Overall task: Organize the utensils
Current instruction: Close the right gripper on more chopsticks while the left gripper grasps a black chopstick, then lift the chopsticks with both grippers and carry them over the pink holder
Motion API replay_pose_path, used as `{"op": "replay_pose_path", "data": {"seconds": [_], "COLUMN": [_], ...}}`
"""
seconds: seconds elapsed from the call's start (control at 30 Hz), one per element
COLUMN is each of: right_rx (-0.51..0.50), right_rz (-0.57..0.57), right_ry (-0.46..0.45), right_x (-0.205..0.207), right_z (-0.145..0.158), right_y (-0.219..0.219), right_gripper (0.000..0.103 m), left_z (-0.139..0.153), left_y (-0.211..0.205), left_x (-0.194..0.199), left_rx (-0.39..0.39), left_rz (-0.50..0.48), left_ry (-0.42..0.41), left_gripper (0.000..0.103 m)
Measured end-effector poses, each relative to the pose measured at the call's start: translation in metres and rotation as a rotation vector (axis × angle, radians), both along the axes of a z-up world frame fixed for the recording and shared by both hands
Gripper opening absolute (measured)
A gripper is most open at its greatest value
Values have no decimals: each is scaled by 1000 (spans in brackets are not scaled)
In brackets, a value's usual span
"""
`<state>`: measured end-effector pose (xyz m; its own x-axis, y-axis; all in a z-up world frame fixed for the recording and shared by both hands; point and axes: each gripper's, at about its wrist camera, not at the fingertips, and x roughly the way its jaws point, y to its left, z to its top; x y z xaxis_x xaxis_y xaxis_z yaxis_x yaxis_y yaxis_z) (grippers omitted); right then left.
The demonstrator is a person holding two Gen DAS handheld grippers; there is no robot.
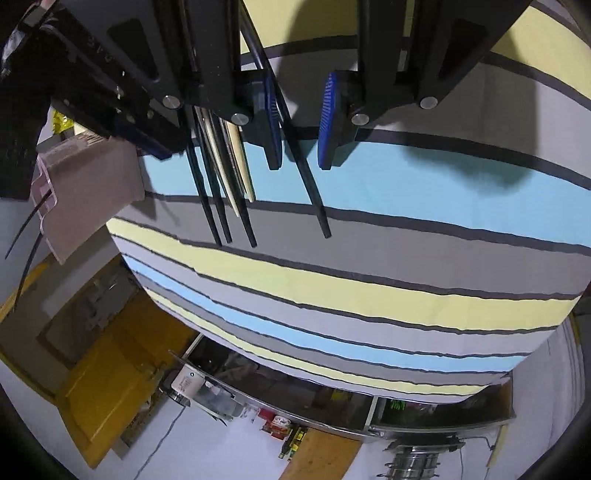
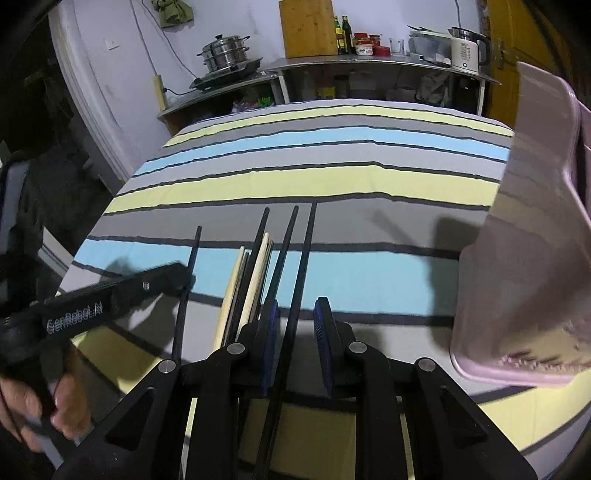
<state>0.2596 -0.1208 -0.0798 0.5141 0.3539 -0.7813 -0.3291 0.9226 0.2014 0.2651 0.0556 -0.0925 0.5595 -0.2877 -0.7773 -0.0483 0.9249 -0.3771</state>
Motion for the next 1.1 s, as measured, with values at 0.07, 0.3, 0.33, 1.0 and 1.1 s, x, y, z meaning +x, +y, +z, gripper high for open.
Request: {"op": "replay_pose_path", "data": {"seconds": [0.07, 0.3, 0.33, 1.0, 1.1], "right_rx": [-6, -24, -28, -107, -75], "right_rz": [2, -3, -1, 19, 21], "right_ry": [0, 9, 7, 28, 40], "right_x": [5, 17, 18, 40, 37], "right_z": [-1, -8, -9, -8, -5], "right_y": [2, 5, 6, 22, 19], "right_gripper": [21, 21, 21, 8, 7], "left_z": [0, 0, 0, 2, 3], "left_y": [-2, -17, -18, -18, -14], "left_x": [1, 7, 8, 17, 17], "left_rx": [14, 146, 176, 222, 196], "left_rz": [3, -6, -11, -68, -68], "left_ry": [-4, -16, -15, 5, 10], "left_gripper": [19, 15, 10, 9, 8]}}
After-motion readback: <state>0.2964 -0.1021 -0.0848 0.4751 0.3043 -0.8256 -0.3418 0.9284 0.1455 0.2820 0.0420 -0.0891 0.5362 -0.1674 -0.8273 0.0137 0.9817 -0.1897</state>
